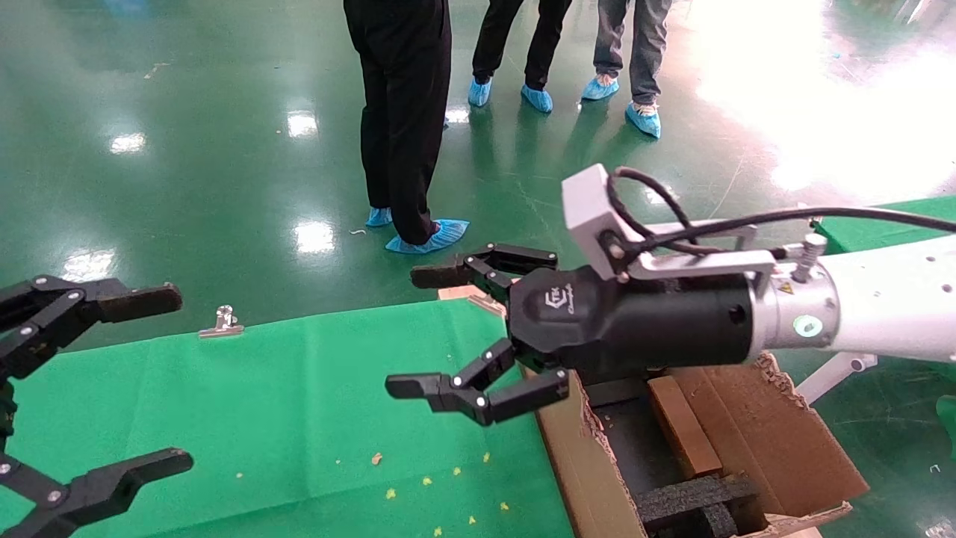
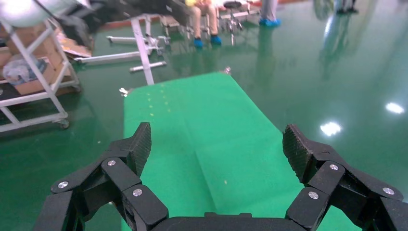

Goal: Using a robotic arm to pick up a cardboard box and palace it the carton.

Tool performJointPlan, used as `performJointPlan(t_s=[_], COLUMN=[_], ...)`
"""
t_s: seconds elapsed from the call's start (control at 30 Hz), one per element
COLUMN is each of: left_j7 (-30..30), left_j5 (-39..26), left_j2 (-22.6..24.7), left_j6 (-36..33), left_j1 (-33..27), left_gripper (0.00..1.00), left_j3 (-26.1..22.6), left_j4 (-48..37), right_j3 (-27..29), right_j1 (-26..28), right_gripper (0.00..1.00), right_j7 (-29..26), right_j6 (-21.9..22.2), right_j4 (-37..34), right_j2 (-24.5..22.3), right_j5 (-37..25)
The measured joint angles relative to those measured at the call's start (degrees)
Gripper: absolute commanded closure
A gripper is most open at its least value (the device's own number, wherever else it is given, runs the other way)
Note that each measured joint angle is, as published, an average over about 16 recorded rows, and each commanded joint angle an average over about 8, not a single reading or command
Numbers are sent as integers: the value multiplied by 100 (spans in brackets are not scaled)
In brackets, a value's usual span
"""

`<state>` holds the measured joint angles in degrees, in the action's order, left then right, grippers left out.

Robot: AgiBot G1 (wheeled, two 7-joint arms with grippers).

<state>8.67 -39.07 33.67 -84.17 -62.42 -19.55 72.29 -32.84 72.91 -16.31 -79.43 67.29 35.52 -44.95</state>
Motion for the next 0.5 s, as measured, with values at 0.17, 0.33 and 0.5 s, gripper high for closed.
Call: performJointPlan(t_s=[0.17, 0.33, 0.5], left_j7=[0, 0, -1], left_j5=[0, 1, 2], left_j2=[0, 0, -1], left_j6=[0, 0, 1], left_j1=[0, 0, 0], left_gripper=[0, 0, 0], left_j3=[0, -1, -1], left_j4=[0, 0, -1], right_j3=[569, 1109, 1561], right_j1=[-384, -748, -1053], right_gripper=[0, 0, 0], right_j7=[188, 366, 507], right_j6=[-212, -413, -582], right_j4=[213, 414, 583], right_j2=[-17, -33, -45], right_j5=[104, 203, 287])
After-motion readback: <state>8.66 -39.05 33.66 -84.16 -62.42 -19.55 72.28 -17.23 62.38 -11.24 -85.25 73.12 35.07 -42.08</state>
